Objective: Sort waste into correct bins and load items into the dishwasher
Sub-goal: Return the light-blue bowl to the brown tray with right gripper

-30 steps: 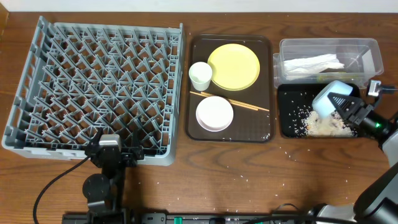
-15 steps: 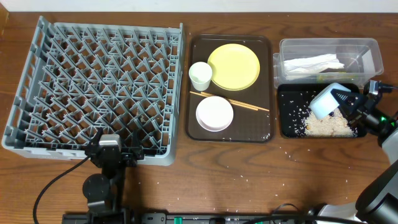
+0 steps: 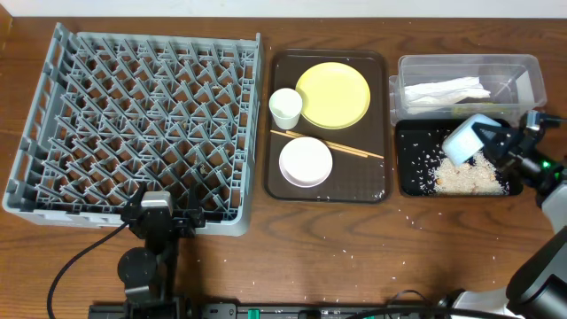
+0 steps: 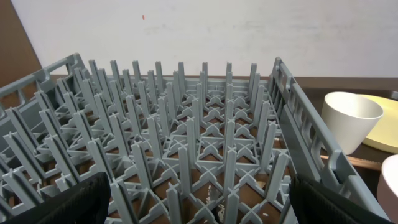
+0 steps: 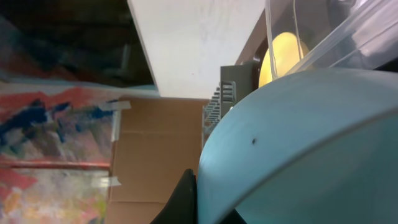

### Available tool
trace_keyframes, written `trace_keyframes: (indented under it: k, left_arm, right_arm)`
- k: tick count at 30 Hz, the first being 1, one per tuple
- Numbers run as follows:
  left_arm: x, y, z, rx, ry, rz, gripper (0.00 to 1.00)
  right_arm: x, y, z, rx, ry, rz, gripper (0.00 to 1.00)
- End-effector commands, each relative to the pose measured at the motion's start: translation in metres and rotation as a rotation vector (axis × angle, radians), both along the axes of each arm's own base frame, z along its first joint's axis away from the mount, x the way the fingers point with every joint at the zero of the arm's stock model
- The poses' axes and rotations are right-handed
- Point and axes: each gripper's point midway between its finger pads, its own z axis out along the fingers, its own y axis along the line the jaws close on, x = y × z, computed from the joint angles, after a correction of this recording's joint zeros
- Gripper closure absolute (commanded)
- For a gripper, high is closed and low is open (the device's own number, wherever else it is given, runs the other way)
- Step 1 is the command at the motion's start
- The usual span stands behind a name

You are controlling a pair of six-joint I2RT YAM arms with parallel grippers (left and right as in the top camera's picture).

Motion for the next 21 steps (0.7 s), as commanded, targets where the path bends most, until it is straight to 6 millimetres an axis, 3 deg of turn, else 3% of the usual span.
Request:
trace_keyframes:
  k: [1, 11, 14, 21]
  left_arm:
    - [0.000, 0.000, -0.016, 0.006, 0.037, -0.007, 0.08]
    - [0.000, 0.000, -0.016, 0.006, 0.037, -0.007, 0.08]
    - [0.000, 0.000, -0.016, 0.006, 0.037, -0.007, 0.08]
    - [0.000, 0.000, -0.016, 0.006, 0.037, -0.007, 0.07]
  right_arm:
    - [0.005, 0.028, 0.004, -0.056, -0.050, 0.070, 0.99]
    - [0.021, 0.148, 0.006, -0.330, -0.077, 0.205, 0.98]
    - [0.018, 0.169, 0.009, -0.491, -0.063, 0.226, 0.98]
    - [-0.007, 0.202, -0.005, -0.988, 0.026, 0.326, 0.99]
